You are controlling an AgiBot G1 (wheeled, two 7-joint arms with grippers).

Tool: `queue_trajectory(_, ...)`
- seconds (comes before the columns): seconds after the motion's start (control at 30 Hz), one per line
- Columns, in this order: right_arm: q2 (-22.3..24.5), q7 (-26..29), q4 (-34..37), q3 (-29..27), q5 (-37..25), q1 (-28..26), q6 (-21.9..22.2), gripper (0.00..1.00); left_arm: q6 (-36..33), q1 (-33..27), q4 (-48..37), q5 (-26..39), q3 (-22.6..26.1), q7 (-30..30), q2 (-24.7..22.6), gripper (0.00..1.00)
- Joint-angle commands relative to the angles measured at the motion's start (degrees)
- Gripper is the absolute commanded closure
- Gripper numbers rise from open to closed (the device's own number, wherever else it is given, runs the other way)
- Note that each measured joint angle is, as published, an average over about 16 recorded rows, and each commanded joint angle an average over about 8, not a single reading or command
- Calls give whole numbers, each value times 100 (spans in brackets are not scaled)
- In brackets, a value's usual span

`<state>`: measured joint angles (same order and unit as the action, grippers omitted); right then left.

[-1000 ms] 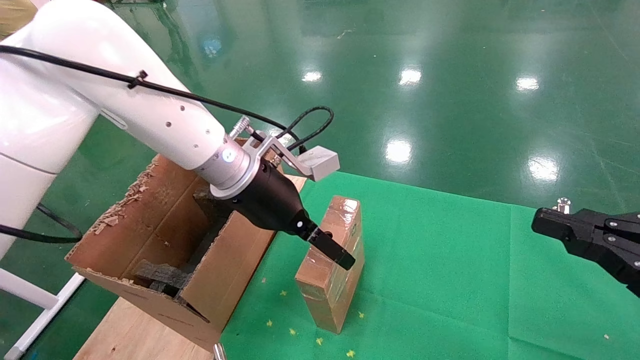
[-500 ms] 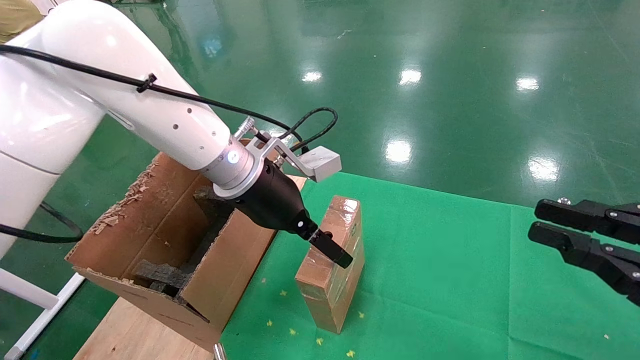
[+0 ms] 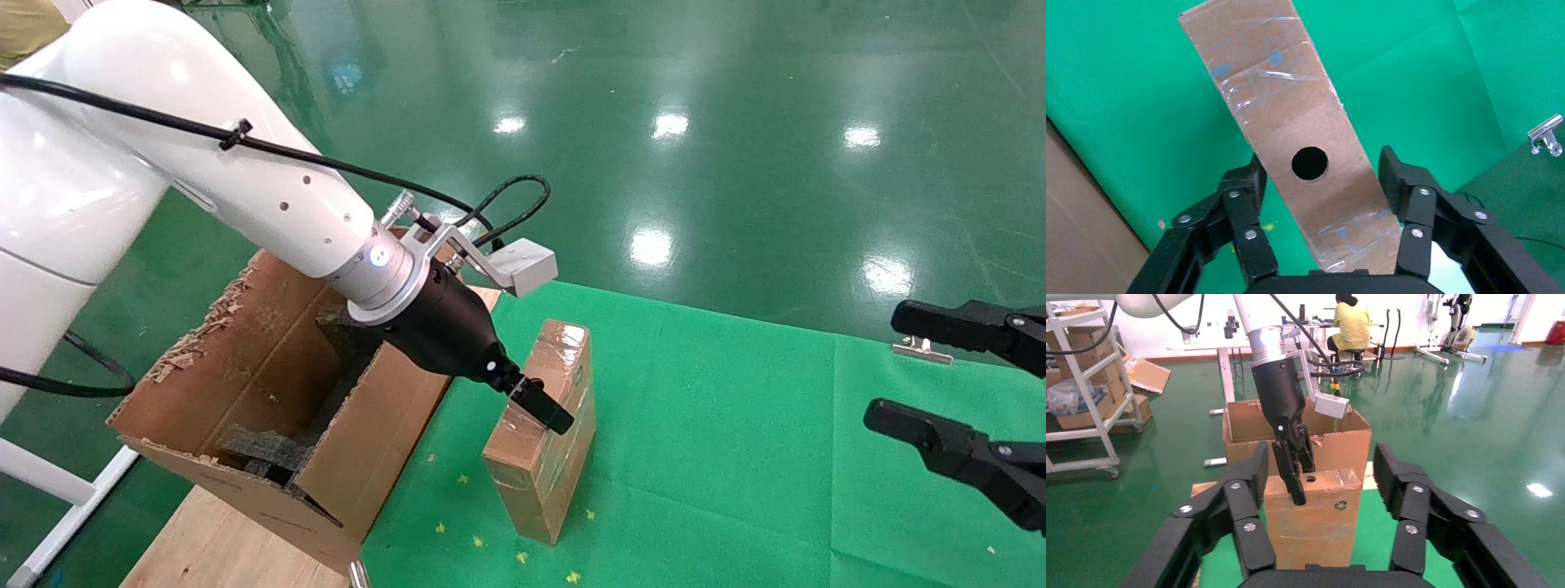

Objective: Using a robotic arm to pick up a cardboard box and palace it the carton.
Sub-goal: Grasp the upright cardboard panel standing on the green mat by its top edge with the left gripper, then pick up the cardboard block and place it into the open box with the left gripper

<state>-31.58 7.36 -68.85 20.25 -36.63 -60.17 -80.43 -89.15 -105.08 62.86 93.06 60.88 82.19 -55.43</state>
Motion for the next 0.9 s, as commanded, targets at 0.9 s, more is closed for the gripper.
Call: queue_trajectory(0.9,0,0,0,0,0,0,0,0,173,-1220,-679,-312,-625,-1043,525,100)
